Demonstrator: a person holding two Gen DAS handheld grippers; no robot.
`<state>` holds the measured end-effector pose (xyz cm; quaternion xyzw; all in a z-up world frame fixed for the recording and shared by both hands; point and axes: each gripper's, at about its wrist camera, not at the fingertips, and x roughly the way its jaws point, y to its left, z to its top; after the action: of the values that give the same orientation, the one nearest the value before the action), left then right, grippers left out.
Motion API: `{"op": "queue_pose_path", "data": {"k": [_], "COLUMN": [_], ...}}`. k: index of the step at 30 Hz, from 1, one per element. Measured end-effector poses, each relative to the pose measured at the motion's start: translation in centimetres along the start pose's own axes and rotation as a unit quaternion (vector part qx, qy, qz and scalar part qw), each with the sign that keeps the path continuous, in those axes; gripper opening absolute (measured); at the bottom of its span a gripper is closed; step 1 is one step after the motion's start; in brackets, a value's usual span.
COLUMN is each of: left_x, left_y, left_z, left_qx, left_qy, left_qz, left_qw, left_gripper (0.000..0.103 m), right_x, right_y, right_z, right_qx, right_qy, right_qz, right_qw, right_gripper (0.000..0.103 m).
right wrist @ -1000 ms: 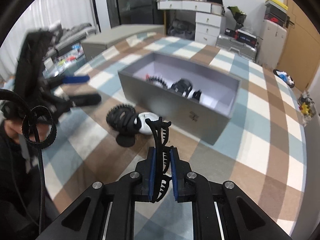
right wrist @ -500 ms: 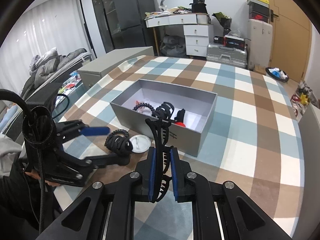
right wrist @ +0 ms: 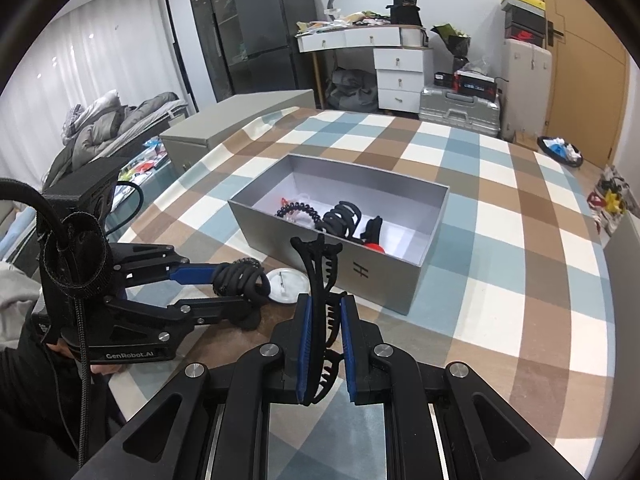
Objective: Organize jewelry
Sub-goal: 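Grasp the black comb clip with the right gripper while the left grasps a black coiled hair tie, then lower both held items into the grey box and open both grippers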
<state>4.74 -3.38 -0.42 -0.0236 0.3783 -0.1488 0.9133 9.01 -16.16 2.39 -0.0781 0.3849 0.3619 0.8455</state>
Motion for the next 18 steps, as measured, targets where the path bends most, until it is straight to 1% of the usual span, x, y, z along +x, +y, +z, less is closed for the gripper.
{"op": "queue_pose_path", "data": {"k": [4, 10, 18], "left_x": [-0.7, -1.9, -2.5], "left_y": [0.1, 1.0, 1.8], "left_z": [0.4, 1.1, 1.9], "left_qx": [-0.004, -0.023, -0.043], "left_qy": [-0.018, -0.052, -0.082], "left_qz": [-0.001, -0.003, 0.01], "left_qw": [0.9998, 0.9984, 0.9956], "left_gripper": [0.029, 0.029, 0.029], "right_x": [-0.4, -1.0, -1.7], "right_y": [-0.3, -0.9, -2.4], "right_z": [0.2, 0.6, 1.4], "right_qx": [0.009, 0.029, 0.087], "right_qy": [-0.012, -0.037, -0.081], "right_qz": [0.0, 0.007, 0.021], "right_qw": [1.0, 0.999, 0.993], "right_gripper": [0.013, 0.013, 0.013]}}
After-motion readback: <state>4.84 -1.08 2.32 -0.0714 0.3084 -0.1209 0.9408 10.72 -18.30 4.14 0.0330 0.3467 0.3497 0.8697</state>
